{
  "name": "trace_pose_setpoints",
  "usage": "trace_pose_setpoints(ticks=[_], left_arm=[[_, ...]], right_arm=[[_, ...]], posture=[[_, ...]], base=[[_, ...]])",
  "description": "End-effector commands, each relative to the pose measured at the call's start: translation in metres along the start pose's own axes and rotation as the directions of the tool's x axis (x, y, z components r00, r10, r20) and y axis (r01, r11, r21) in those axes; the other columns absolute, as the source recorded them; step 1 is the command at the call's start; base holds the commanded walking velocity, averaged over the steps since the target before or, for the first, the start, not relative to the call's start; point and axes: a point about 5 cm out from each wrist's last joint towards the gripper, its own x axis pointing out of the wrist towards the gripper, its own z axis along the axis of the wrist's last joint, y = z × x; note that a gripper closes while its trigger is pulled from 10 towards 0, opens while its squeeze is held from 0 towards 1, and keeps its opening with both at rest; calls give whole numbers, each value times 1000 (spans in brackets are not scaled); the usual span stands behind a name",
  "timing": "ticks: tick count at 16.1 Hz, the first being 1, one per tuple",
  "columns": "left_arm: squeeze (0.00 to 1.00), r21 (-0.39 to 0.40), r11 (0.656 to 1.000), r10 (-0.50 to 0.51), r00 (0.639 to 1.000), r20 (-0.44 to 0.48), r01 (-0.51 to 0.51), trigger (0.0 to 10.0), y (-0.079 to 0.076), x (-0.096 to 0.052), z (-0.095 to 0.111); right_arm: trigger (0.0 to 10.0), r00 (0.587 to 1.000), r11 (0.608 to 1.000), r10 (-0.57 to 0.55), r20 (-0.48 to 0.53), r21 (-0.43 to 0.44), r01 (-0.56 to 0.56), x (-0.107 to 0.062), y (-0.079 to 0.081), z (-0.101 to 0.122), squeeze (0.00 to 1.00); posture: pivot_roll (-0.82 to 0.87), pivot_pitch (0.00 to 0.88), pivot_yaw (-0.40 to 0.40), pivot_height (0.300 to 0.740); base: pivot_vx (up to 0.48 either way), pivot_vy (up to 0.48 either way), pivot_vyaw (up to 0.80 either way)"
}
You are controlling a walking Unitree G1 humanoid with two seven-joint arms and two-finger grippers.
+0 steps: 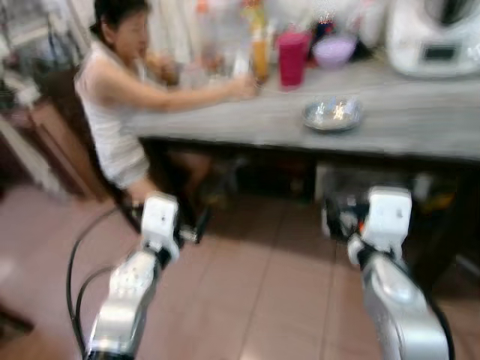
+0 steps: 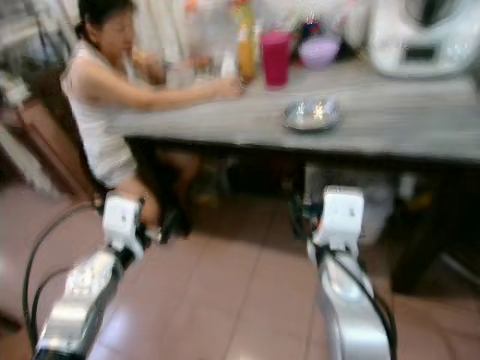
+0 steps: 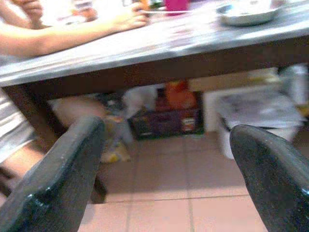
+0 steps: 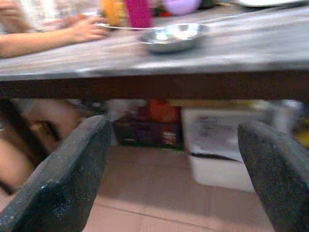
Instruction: Setting the table
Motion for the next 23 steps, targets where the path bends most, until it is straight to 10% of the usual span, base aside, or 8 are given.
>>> trace_pose_setpoints(ticks=[1,23], left_arm=[[0,12,1000,0,999,39,0,10000,6,3,12],[0,6,999,-47,998,48,47,10000,1,-1,12]], right_arm=[[10000,999,1000,23,33,6,-23,1,6,8,0],[10000,997,997,65,44,33,-66,0,8,12,0]], posture=[[-261,0,141,740],[-266,8,128,740]], base=[[0,0,0],[0,-121,-405]])
